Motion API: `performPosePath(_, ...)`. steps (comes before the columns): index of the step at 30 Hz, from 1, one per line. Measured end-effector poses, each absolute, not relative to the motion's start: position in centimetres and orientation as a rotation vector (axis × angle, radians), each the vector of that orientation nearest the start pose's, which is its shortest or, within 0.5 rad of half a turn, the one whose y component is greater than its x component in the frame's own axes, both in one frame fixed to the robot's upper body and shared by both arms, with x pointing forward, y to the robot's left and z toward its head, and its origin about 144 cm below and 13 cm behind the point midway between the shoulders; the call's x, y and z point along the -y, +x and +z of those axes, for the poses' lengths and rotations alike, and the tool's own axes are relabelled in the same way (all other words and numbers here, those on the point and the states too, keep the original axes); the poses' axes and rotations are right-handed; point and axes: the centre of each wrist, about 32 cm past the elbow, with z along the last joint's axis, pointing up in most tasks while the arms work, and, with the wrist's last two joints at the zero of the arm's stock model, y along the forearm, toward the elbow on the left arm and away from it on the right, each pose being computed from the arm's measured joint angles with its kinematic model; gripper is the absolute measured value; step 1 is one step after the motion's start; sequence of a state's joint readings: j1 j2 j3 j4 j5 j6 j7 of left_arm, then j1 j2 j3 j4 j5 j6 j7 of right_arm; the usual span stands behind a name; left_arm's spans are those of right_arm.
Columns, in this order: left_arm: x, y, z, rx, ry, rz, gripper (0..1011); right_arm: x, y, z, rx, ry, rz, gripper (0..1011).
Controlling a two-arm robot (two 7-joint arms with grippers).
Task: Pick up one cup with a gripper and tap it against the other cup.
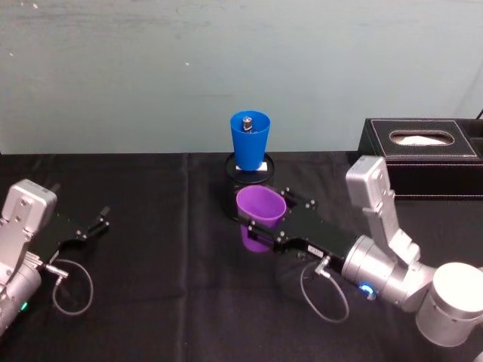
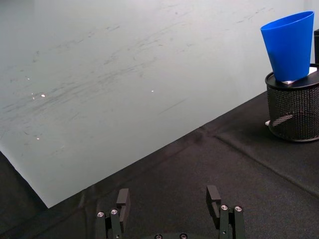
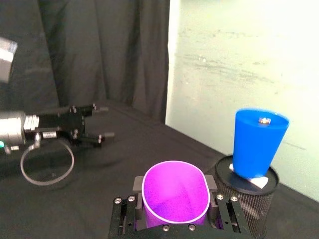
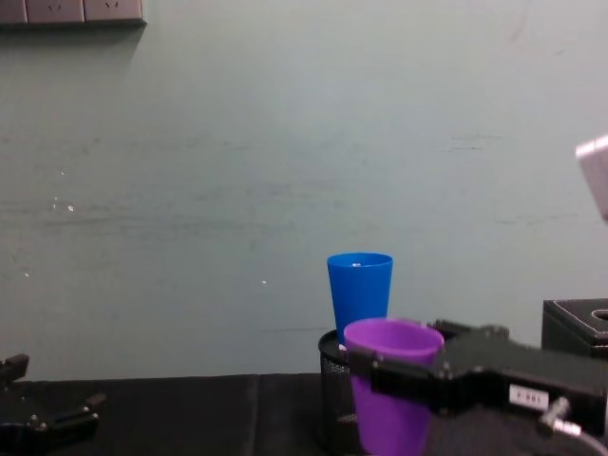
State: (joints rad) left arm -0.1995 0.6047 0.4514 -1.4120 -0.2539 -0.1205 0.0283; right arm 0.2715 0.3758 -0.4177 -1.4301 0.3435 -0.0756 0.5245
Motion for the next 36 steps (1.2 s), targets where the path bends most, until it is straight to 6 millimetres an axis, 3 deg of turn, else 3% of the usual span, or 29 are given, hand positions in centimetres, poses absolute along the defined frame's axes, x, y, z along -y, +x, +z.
performPosePath(4,-31.0,48.9,114.0,0.285,0.304,1.248,1000,23.1,51.4,118.7,0.087,-0.048,-0.715,717)
performPosePath(13,-31.0,48.9,114.0,0.285,0.304,1.248,1000,22.9,51.4,120.8,0.075,-0.073,-0.728,718)
performPosePath(36,-31.0,48.9,114.0,0.285,0.304,1.248,1000,22.8,51.3,120.8,0.075,-0.076,-0.735,718)
